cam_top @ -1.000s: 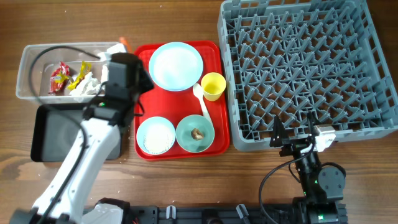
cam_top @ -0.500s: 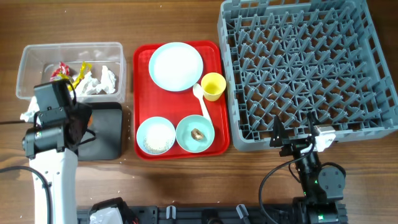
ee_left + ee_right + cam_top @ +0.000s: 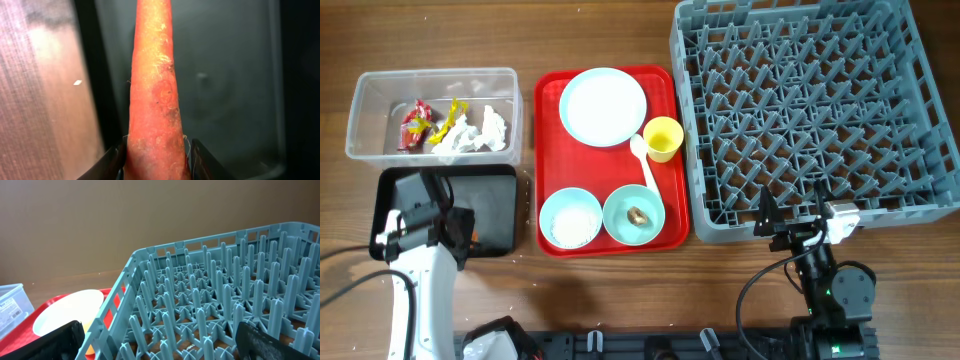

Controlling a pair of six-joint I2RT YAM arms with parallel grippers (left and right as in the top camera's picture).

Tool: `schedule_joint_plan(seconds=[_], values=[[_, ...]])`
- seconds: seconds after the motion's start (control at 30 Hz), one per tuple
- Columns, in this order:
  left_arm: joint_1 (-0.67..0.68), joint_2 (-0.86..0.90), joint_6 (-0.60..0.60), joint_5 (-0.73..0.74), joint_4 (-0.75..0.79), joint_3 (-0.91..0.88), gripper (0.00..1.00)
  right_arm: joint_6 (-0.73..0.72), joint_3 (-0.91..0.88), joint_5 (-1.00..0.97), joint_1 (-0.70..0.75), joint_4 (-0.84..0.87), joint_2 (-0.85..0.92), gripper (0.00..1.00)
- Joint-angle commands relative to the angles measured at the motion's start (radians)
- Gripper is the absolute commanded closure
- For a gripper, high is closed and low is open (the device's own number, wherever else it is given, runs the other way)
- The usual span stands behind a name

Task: Sort waste into correct bins and load items into the dishwasher rack
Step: 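Carry the carrot left and place it on the black tray, then move left gripper to the rice bowl and grasp its rim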

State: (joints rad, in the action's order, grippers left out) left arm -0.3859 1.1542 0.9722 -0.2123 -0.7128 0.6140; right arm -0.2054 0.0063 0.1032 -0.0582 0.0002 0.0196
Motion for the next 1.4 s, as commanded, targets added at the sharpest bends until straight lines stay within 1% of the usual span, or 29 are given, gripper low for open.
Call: schedule_joint_plan(seconds=[0.0,0.1,0.13,0.17,0.2,0.23,0.27,0.3,0.57,0.67,0.77,0.9,0.97,1.0,1.07,1.1,1.13,1.17,1.23,1.37], values=[[-0.073,0.010,0.016,-0.024,0.068,-0.067,0.85,-0.007,-0.001,-0.011,-0.004,0.005,-0.002,0.00],[-0.109,0.033,0.016,-0.024,0.097,-0.079,0.84,-0.006,-0.001,-0.011,-0.004,0.005,-0.002,0.00],[-0.110,0.040,0.016,-0.024,0.103,-0.079,0.82,-0.006,-0.001,-0.011,-0.004,0.005,-0.002,0.00],[-0.110,0.047,0.016,-0.023,0.111,-0.079,0.77,-0.007,-0.001,-0.011,-0.004,0.005,-0.002,0.00],[-0.110,0.053,0.016,-0.023,0.117,-0.079,0.70,-0.006,-0.001,-0.011,-0.004,0.005,-0.002,0.00],[-0.110,0.056,0.016,-0.023,0.123,-0.079,0.61,-0.006,-0.001,-0.011,-0.004,0.005,-0.002,0.00],[-0.110,0.056,0.016,-0.023,0.129,-0.079,0.55,-0.007,-0.001,-0.011,-0.004,0.005,-0.002,0.00],[-0.110,0.056,0.016,-0.019,0.143,-0.079,0.53,-0.006,-0.001,-0.011,-0.004,0.005,-0.002,0.00],[-0.110,0.056,0.004,0.014,0.204,-0.076,0.52,-0.007,-0.001,-0.011,-0.004,0.005,-0.002,0.00],[-0.110,0.056,0.000,0.044,0.209,-0.042,0.54,-0.007,-0.001,-0.011,-0.004,0.005,-0.002,0.00],[-0.110,0.056,-0.013,0.119,0.209,0.000,0.56,-0.007,-0.001,-0.011,-0.004,0.005,-0.002,0.00],[-0.110,0.053,-0.111,0.145,0.206,0.062,0.59,-0.007,-0.001,-0.011,-0.004,0.005,-0.002,0.01],[-0.110,0.038,-0.125,0.145,0.164,0.108,0.62,-0.007,-0.001,-0.011,-0.004,0.005,-0.002,0.00],[-0.110,0.029,-0.124,0.158,0.151,0.120,0.70,-0.006,-0.001,-0.011,-0.004,0.005,-0.002,0.00],[-0.109,0.018,-0.124,0.241,0.147,0.121,0.93,-0.007,-0.001,-0.011,-0.004,0.005,-0.002,0.00],[-0.105,0.018,-0.124,0.312,0.142,0.121,0.96,-0.006,-0.001,-0.011,-0.004,0.005,-0.002,0.00],[-0.093,0.019,-0.132,0.377,0.140,0.121,0.96,-0.006,-0.001,-0.011,-0.004,0.005,-0.002,0.00],[-0.077,0.019,-0.166,0.420,0.147,0.121,0.96,-0.006,-0.001,-0.011,-0.004,0.005,-0.002,0.00],[-0.032,0.018,-0.306,0.483,0.177,0.121,0.96,-0.007,-0.001,-0.011,-0.004,0.005,-0.002,0.00],[0.050,0.017,-0.341,0.470,0.181,0.149,0.96,-0.007,-0.001,-0.011,-0.004,0.005,-0.002,0.00]])
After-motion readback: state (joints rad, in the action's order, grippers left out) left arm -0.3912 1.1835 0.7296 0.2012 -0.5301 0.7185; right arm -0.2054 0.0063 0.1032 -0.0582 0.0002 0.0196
